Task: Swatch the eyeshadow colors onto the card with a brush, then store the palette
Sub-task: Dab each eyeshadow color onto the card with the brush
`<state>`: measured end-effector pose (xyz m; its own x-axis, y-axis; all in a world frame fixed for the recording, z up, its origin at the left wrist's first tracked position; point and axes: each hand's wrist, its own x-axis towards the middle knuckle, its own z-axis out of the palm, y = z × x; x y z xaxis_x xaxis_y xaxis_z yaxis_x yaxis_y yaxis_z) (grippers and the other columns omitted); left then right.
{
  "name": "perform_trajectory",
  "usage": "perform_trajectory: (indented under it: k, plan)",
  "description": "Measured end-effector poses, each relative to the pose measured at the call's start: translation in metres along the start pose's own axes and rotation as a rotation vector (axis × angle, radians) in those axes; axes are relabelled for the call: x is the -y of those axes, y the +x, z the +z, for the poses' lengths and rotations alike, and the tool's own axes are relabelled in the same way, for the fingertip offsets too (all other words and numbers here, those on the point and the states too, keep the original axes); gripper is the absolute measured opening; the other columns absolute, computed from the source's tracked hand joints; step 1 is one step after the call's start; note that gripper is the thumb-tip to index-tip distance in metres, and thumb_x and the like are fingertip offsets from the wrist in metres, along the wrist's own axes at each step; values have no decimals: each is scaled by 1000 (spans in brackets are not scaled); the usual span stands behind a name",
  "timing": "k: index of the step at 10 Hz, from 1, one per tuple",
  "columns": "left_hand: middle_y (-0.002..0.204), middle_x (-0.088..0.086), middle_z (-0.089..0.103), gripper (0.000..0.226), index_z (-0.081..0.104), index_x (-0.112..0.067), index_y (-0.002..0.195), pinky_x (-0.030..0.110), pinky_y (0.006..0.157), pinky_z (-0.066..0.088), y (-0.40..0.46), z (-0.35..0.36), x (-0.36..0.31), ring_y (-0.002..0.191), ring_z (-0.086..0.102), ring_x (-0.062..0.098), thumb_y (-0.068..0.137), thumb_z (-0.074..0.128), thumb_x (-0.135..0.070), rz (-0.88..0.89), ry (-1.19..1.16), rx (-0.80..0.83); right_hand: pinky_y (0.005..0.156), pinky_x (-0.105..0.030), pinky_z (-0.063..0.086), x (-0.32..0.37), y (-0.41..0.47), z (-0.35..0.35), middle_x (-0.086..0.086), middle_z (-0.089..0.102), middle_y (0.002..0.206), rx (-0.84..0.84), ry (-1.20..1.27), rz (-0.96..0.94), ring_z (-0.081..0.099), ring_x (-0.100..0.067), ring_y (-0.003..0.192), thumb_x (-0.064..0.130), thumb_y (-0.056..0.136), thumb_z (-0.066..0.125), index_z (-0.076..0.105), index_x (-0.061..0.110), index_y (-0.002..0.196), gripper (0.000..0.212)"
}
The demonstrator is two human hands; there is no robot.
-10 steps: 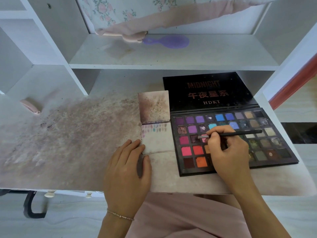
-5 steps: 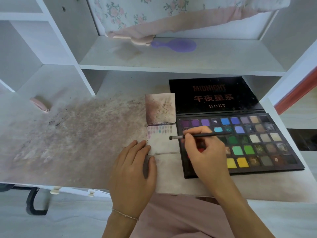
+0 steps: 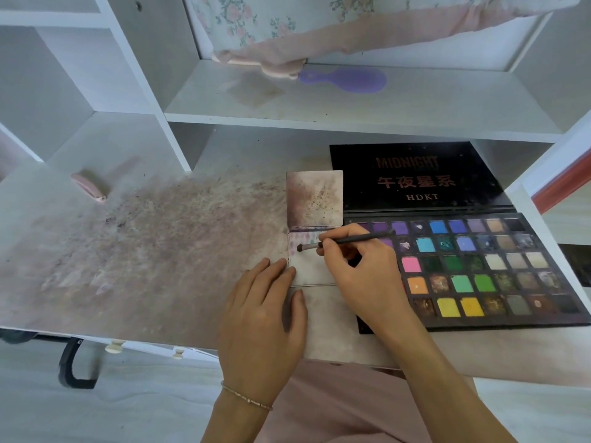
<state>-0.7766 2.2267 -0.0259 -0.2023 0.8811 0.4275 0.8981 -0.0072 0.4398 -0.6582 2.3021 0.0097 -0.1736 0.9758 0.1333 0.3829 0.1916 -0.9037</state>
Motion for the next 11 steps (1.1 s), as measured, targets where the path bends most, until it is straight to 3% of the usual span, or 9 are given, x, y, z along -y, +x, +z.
perform_trajectory:
  k: [7, 9, 11]
  plan:
    - [111, 4, 67, 36, 68, -9, 104, 42, 94, 49, 0, 1, 0, 112, 59, 22, 85, 46, -28, -1, -7, -1, 78, -40, 50, 1, 1, 1, -2, 66, 85, 63, -28, 25, 62, -19, 87, 16, 87, 54, 58, 23, 84, 8]
    - [111, 5, 67, 36, 69, -8, 104, 42, 94, 49, 0, 1, 0, 111, 59, 23, 85, 46, -29, 0, -4, -4, 73, -30, 48, 0, 1, 0, 1, 64, 83, 65, -43, 25, 58, -13, 81, 17, 86, 56, 57, 28, 80, 12]
    - [112, 4, 67, 35, 68, -9, 104, 40, 96, 47, 0, 1, 0, 112, 59, 22, 85, 46, -29, -2, -7, -1, 76, -35, 51, 1, 1, 0, 2, 64, 84, 63, -38, 21, 59, -13, 83, 17, 86, 55, 54, 32, 78, 16]
